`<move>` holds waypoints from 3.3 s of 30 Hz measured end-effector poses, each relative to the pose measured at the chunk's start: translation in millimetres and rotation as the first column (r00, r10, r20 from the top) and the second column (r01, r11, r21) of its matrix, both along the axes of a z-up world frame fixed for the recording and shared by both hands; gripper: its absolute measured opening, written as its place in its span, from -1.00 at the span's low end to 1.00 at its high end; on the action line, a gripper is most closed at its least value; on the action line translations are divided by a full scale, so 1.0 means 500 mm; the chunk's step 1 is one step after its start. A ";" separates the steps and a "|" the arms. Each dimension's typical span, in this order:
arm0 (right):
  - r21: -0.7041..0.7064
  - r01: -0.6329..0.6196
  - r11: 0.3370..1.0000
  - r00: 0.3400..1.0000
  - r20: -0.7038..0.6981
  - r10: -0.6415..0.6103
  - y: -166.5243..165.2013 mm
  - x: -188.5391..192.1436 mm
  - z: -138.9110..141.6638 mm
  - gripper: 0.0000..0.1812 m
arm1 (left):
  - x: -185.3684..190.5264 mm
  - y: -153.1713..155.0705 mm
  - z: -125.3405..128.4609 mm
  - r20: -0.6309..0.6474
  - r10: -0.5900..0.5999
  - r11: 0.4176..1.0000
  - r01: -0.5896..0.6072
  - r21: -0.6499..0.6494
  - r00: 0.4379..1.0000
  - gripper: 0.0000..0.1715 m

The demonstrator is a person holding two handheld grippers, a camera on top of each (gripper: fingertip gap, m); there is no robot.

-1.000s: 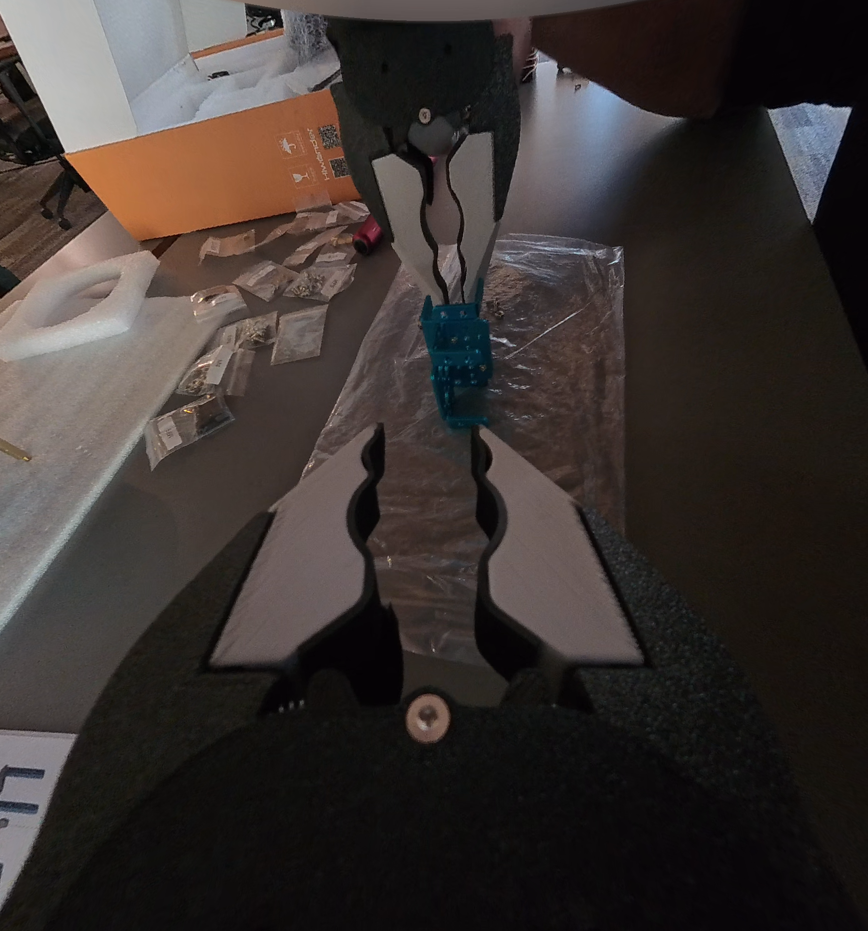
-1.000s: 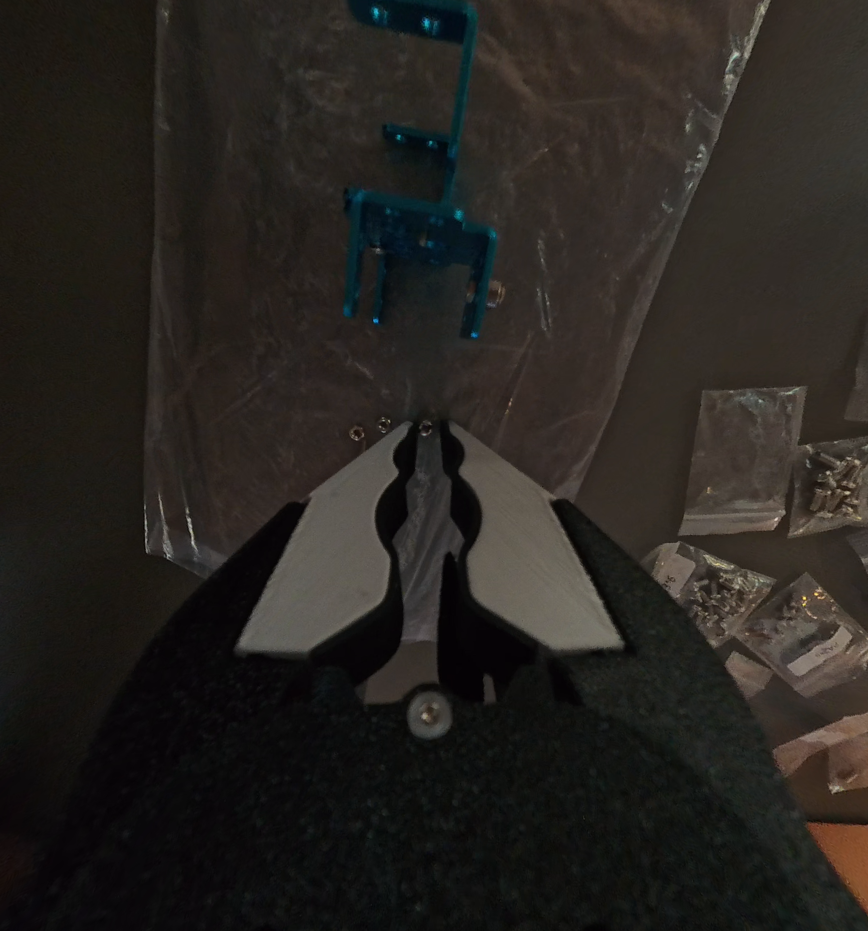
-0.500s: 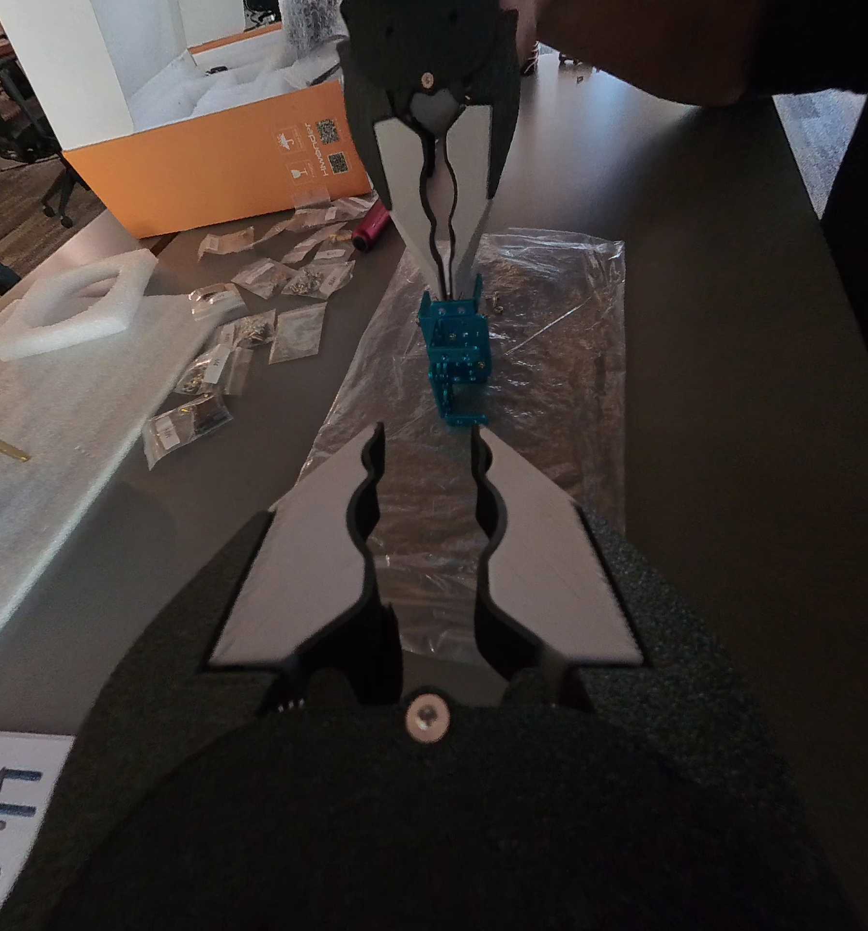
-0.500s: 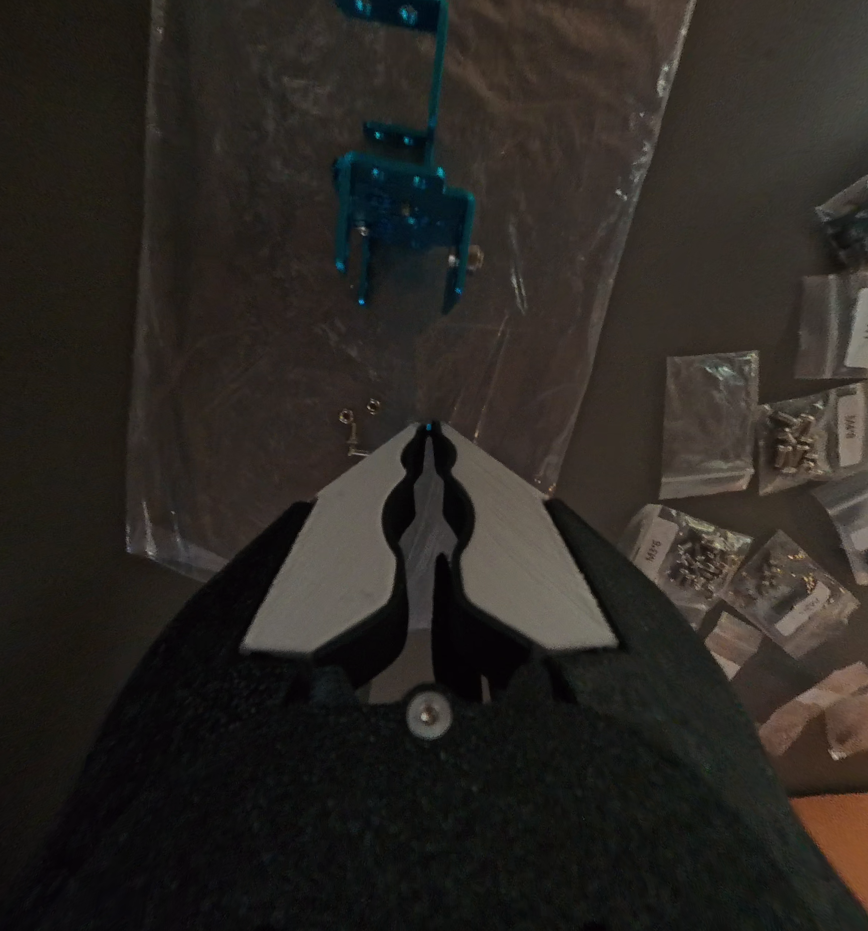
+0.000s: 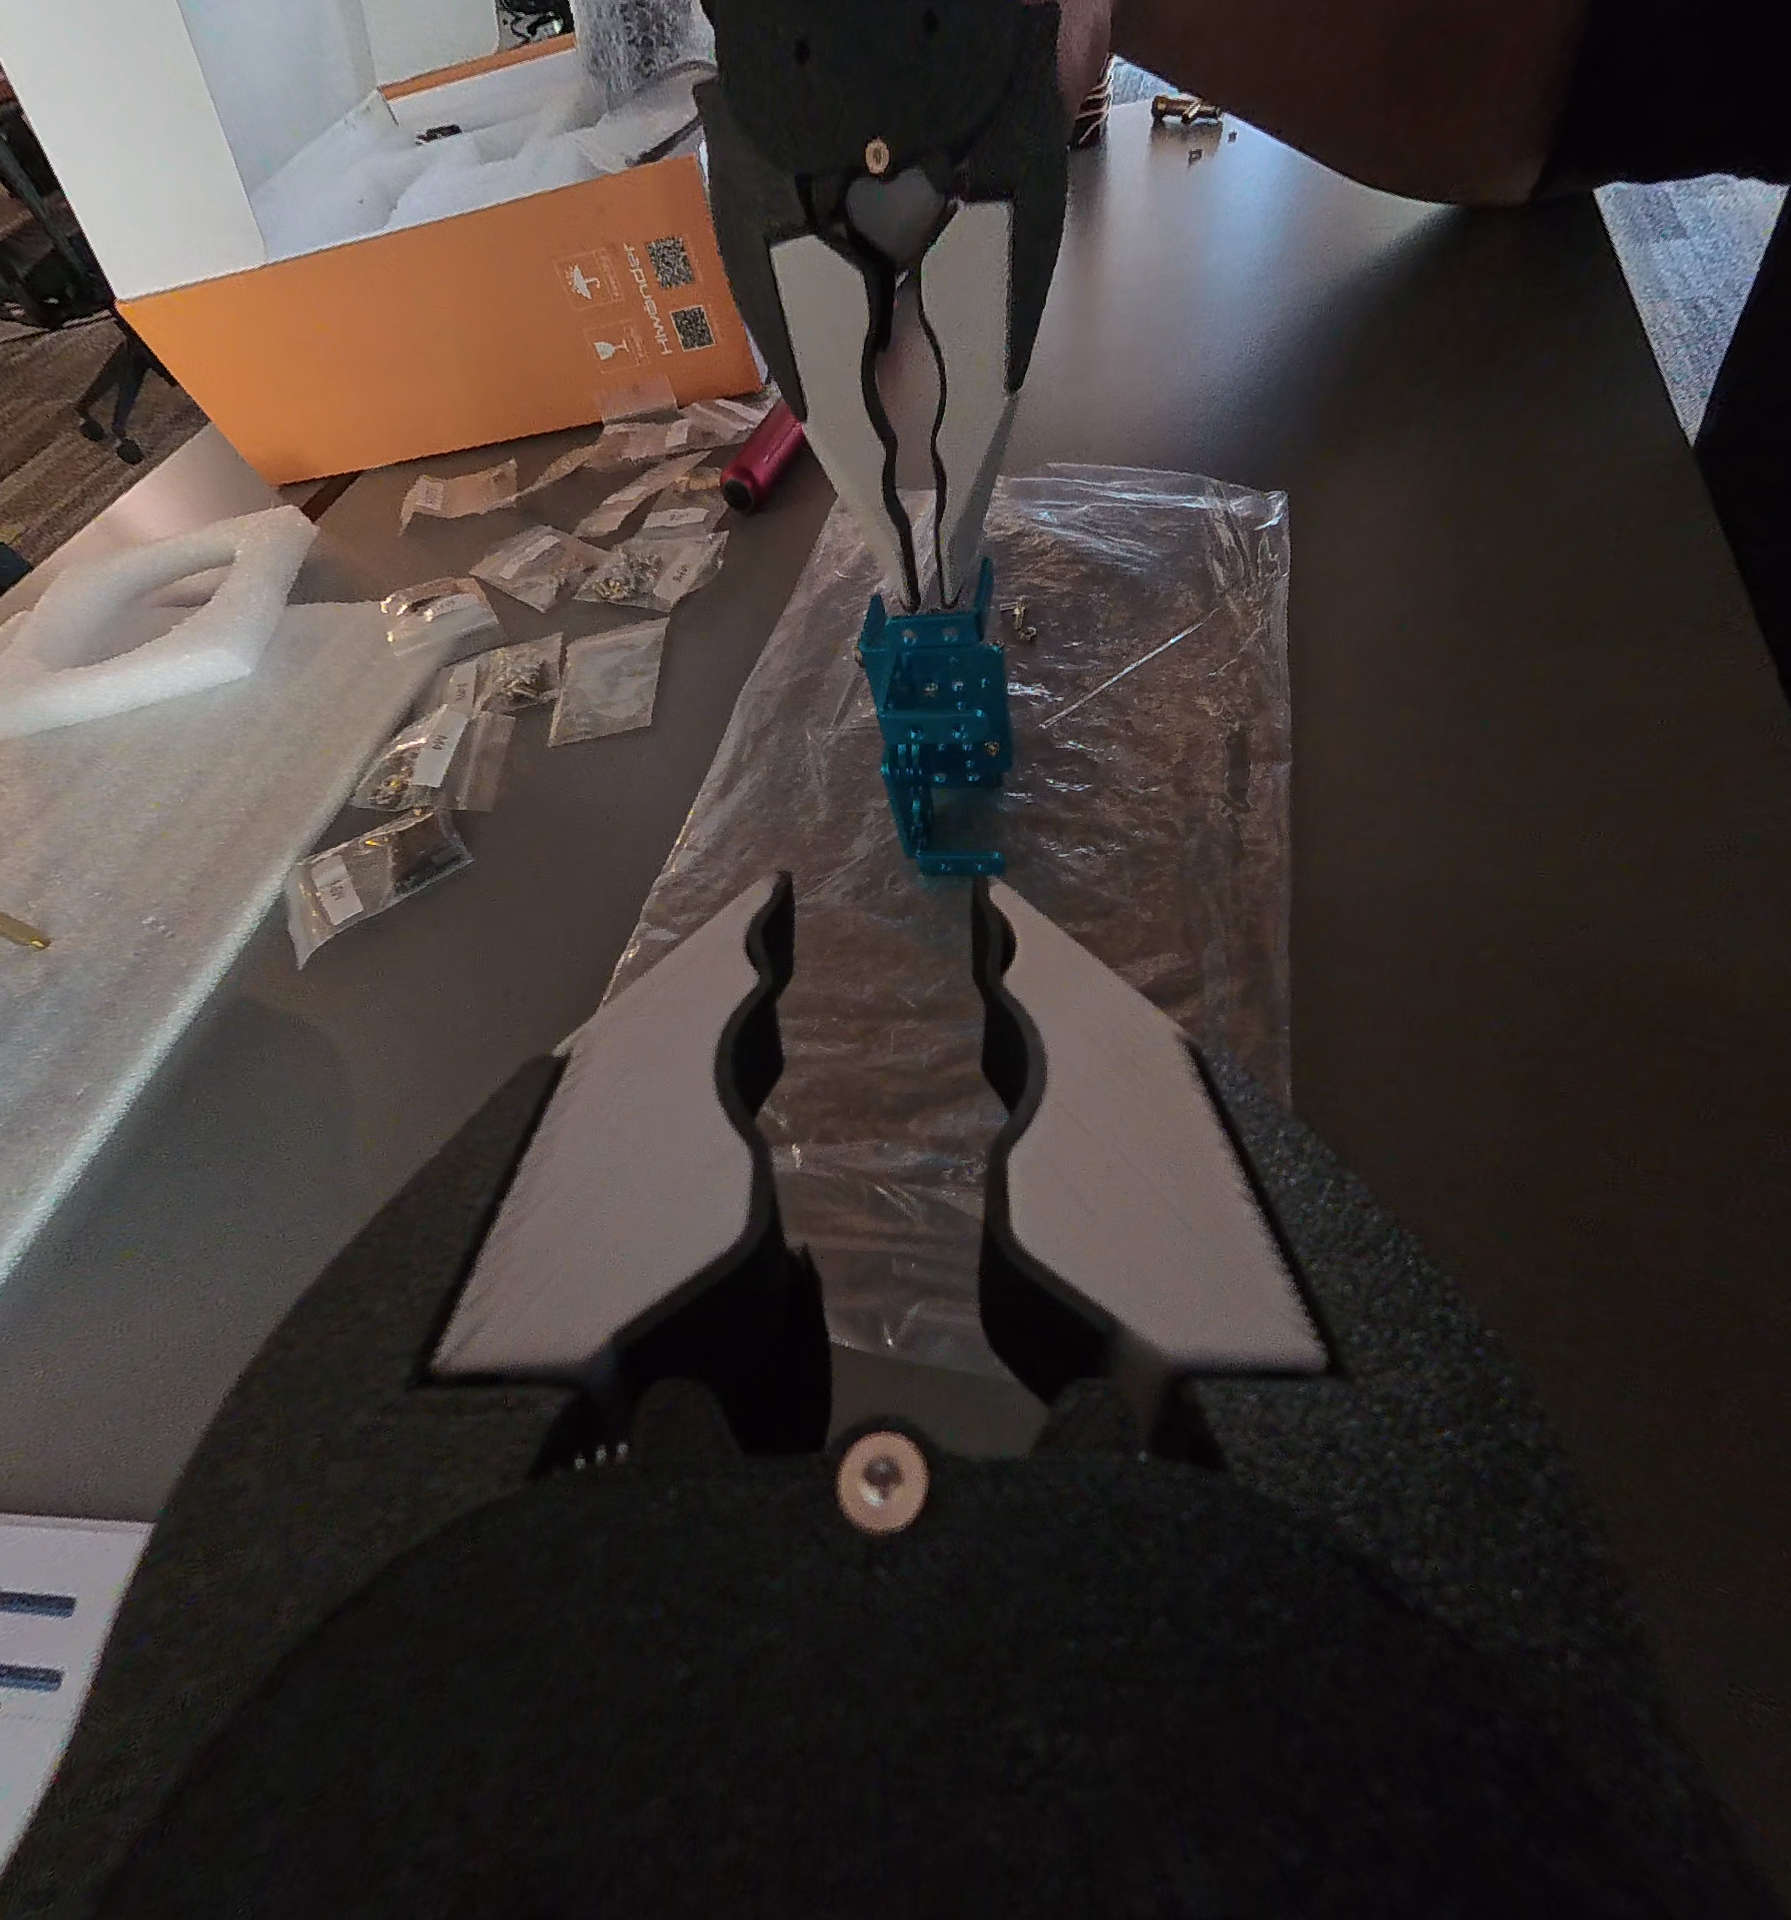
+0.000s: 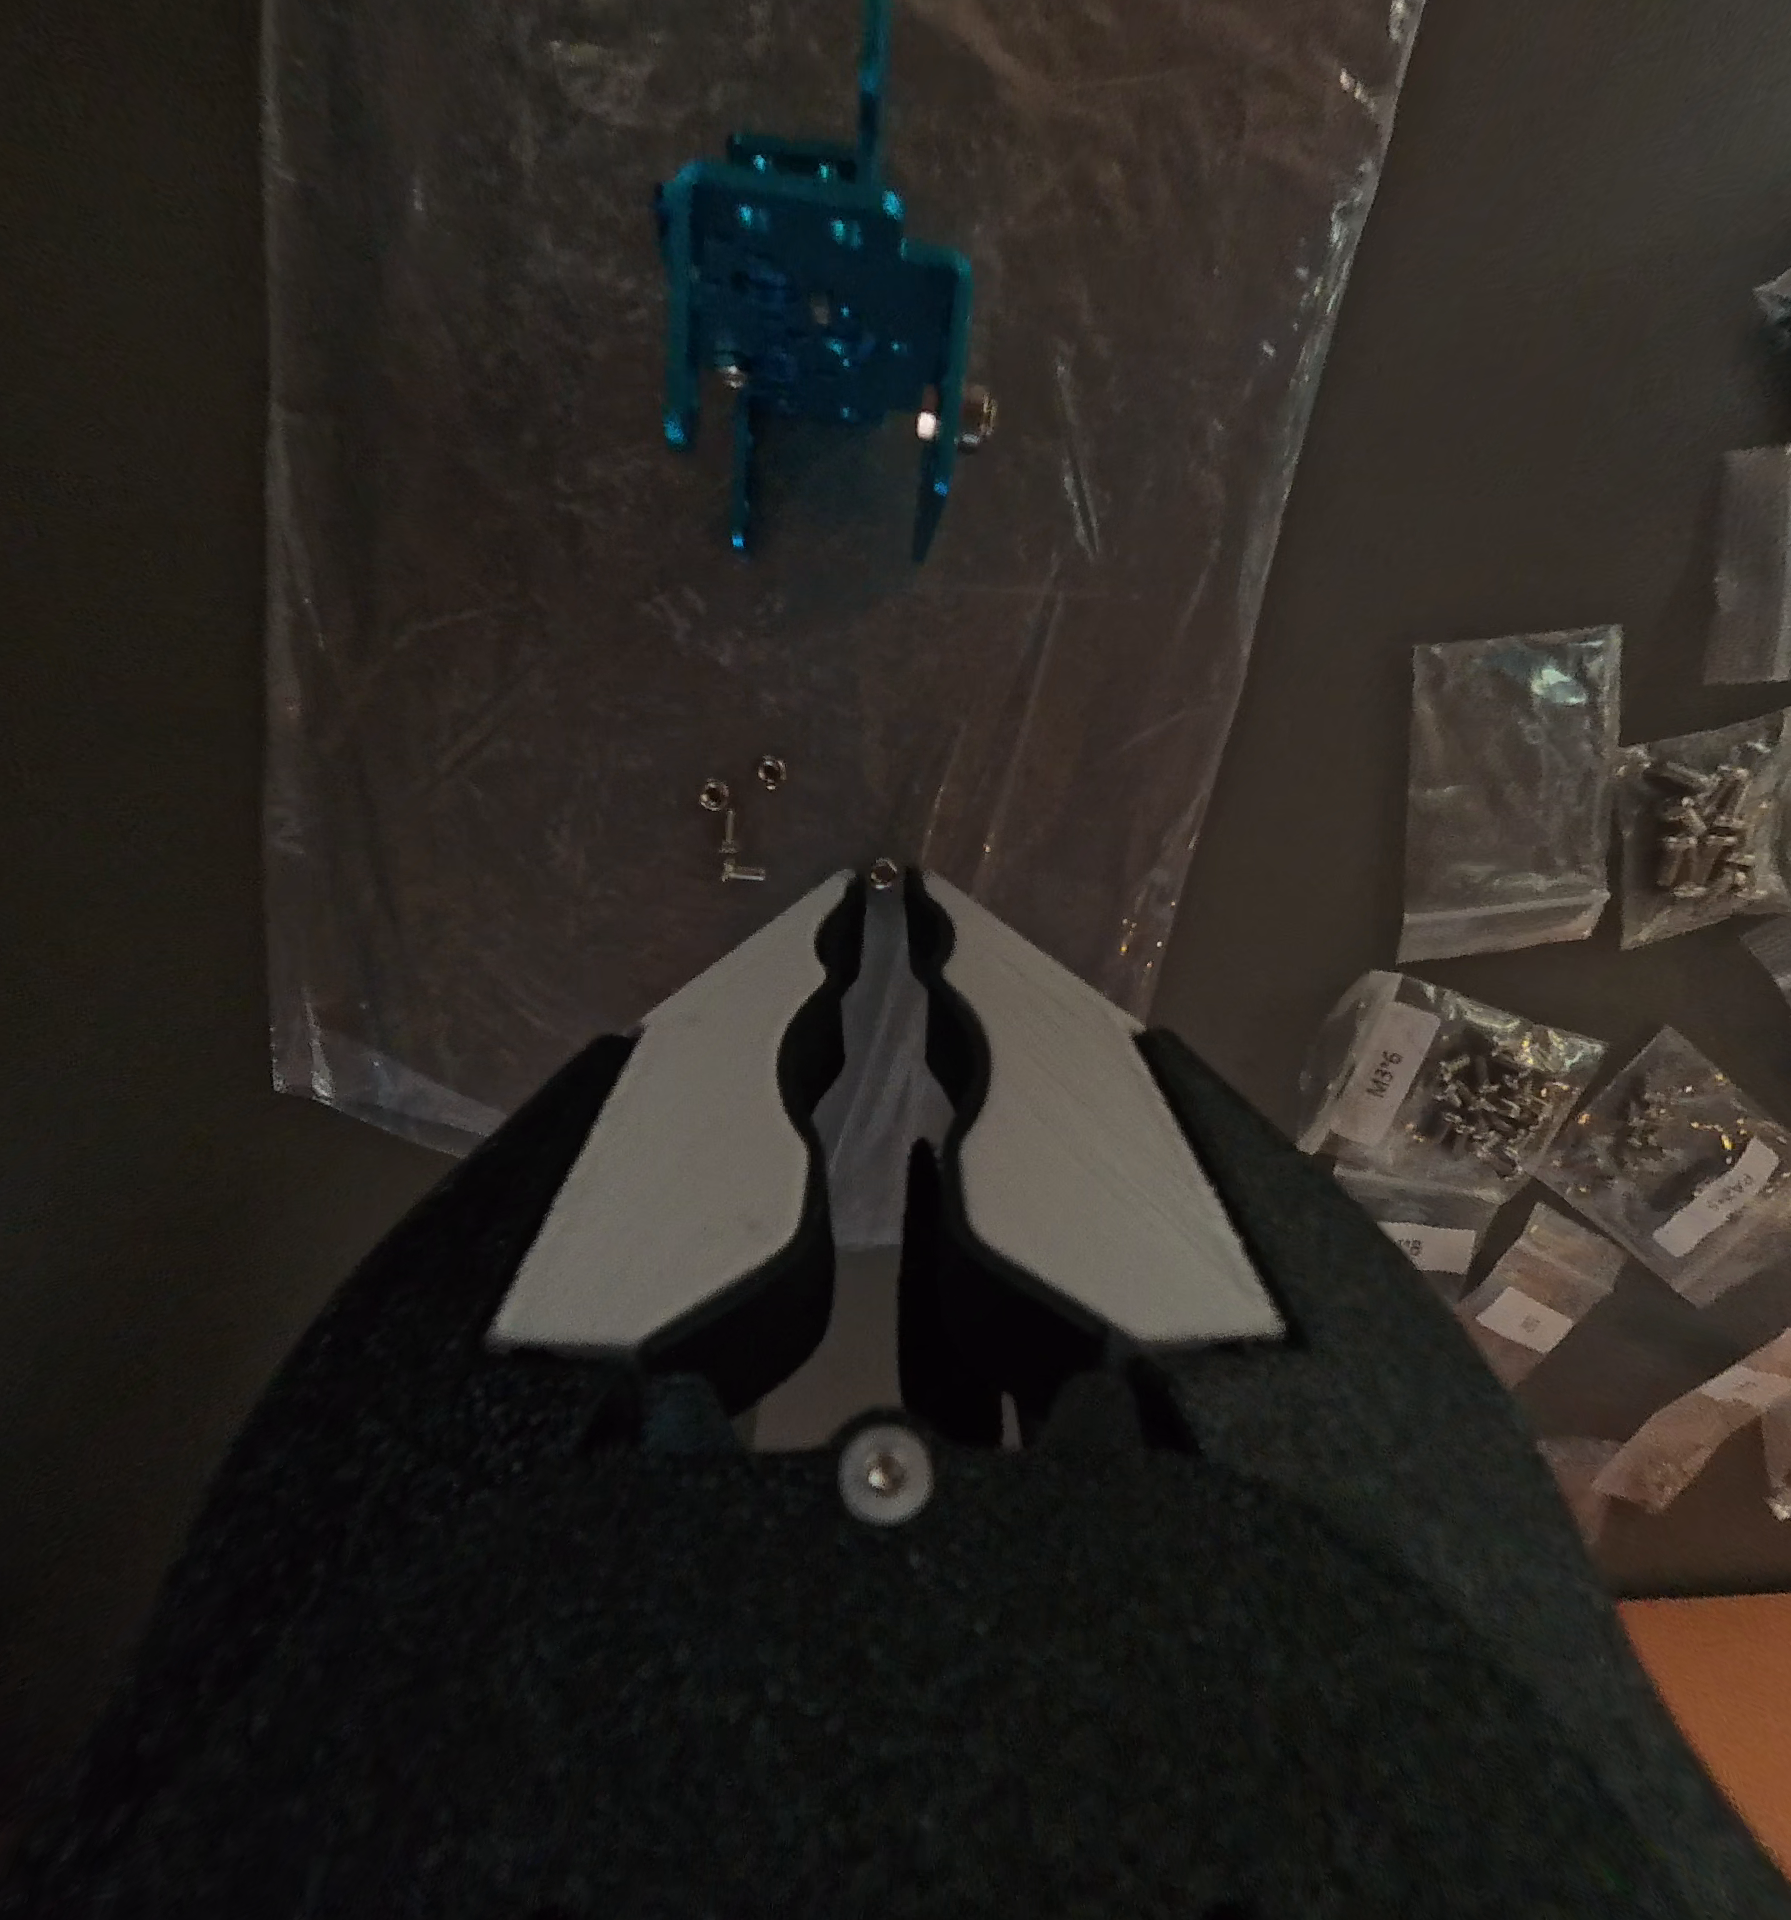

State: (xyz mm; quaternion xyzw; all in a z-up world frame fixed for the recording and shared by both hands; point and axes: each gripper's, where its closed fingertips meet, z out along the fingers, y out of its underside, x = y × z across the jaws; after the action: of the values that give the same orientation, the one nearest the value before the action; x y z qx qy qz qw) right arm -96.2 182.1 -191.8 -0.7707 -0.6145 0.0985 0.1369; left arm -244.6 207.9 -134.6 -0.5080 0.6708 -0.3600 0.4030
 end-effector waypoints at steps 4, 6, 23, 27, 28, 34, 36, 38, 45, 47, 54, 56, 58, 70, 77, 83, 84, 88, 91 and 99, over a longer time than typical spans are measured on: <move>-0.007 0.011 1.000 0.999 0.036 -0.011 0.000 0.005 -0.006 -0.92 | 0.000 -0.002 0.002 0.002 -0.003 1.000 0.003 0.002 1.000 -0.60; -0.007 0.013 1.000 0.998 0.053 -0.013 -0.002 0.006 -0.005 -0.91 | -0.001 -0.003 0.002 0.002 -0.004 1.000 0.004 0.004 1.000 -0.60; -0.062 0.038 0.997 0.999 0.034 -0.036 -0.004 -0.006 -0.006 -0.98 | 0.000 -0.005 0.002 0.000 -0.008 1.000 0.008 0.002 1.000 -0.61; -0.072 0.030 0.997 1.000 0.001 -0.030 -0.006 -0.001 0.000 -0.97 | 0.000 -0.006 -0.001 -0.005 -0.011 1.000 0.011 0.003 1.000 -0.61; -0.074 0.034 0.997 0.999 -0.008 -0.034 -0.005 0.000 0.002 -0.96 | 0.000 -0.006 -0.002 -0.006 -0.011 1.000 0.011 0.002 1.000 -0.61; -0.040 0.018 0.999 1.000 0.014 -0.018 -0.001 0.007 -0.002 -0.99 | 0.000 -0.005 -0.005 -0.011 -0.010 1.000 0.010 0.003 1.000 -0.61; -0.056 0.006 0.998 1.000 -0.015 -0.007 -0.009 -0.006 0.001 -0.96 | 0.000 -0.005 -0.005 -0.010 -0.011 1.000 0.011 0.004 1.000 -0.61; -0.074 0.011 0.997 1.000 -0.020 -0.012 -0.011 -0.009 0.003 -0.93 | 0.000 -0.006 -0.005 -0.011 -0.012 1.000 0.012 0.004 1.000 -0.61; -0.048 -0.007 0.999 1.000 0.022 0.009 -0.011 -0.013 -0.005 -0.94 | 0.000 -0.007 -0.004 -0.011 -0.013 1.000 0.013 0.011 1.000 -0.60; -0.047 -0.006 0.999 1.000 0.027 0.007 -0.009 -0.014 -0.006 -0.94 | 0.000 -0.008 -0.003 -0.010 -0.014 1.000 0.014 0.011 1.000 -0.61; -0.021 -0.024 0.999 0.999 0.039 0.025 -0.010 -0.015 -0.006 -0.96 | 0.000 -0.009 -0.002 -0.008 -0.014 1.000 0.014 0.018 1.000 -0.61; -0.025 -0.022 0.999 1.000 0.004 0.022 -0.009 -0.019 0.000 -0.96 | -0.001 -0.008 0.000 -0.007 -0.013 1.000 0.013 0.016 1.000 -0.60; -0.036 -0.012 0.999 0.999 -0.045 0.011 -0.009 -0.021 0.010 -0.96 | 0.000 -0.007 0.000 -0.004 -0.009 1.000 0.009 0.016 1.000 -0.60; -0.002 -0.022 1.000 0.967 -0.254 0.021 -0.006 -0.049 0.025 -1.00 | 0.052 0.007 -0.007 -0.119 -0.004 1.000 0.005 0.014 0.993 -0.62; -0.015 -0.014 1.000 0.984 -0.180 0.011 -0.018 -0.025 -0.002 -1.00 | 0.094 0.022 0.009 -0.106 -0.065 0.997 0.060 -0.047 0.992 -0.63; -0.016 -0.021 1.000 0.992 -0.121 0.019 -0.036 -0.024 0.010 -0.91 | 0.096 0.033 0.022 -0.051 -0.047 0.989 0.039 -0.141 0.998 -0.62; -0.015 -0.026 1.000 0.994 -0.102 0.024 -0.036 -0.025 0.007 -0.91 | 0.094 0.033 0.024 -0.049 -0.044 0.990 0.037 -0.135 0.998 -0.63; -0.024 -0.022 0.999 0.999 -0.045 0.021 -0.026 -0.026 -0.005 -0.92 | 0.090 0.030 0.035 -0.037 -0.048 0.993 0.044 -0.107 0.998 -0.63; -0.028 -0.024 0.999 0.999 -0.038 0.023 -0.028 -0.026 -0.003 -0.92 | 0.086 0.024 0.037 -0.033 -0.055 0.995 0.052 -0.090 0.998 -0.63; -0.059 -0.028 0.998 0.999 -0.024 0.026 -0.028 -0.034 -0.006 -0.93 | 0.085 0.023 0.030 -0.046 -0.065 0.993 0.060 -0.100 0.997 -0.63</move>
State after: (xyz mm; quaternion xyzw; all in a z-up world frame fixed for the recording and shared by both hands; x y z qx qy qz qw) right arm -113.1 168.4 -194.9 -0.7648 -0.6201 0.1275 0.1196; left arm -202.4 219.3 -119.7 -0.5148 0.6772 -0.3927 0.3494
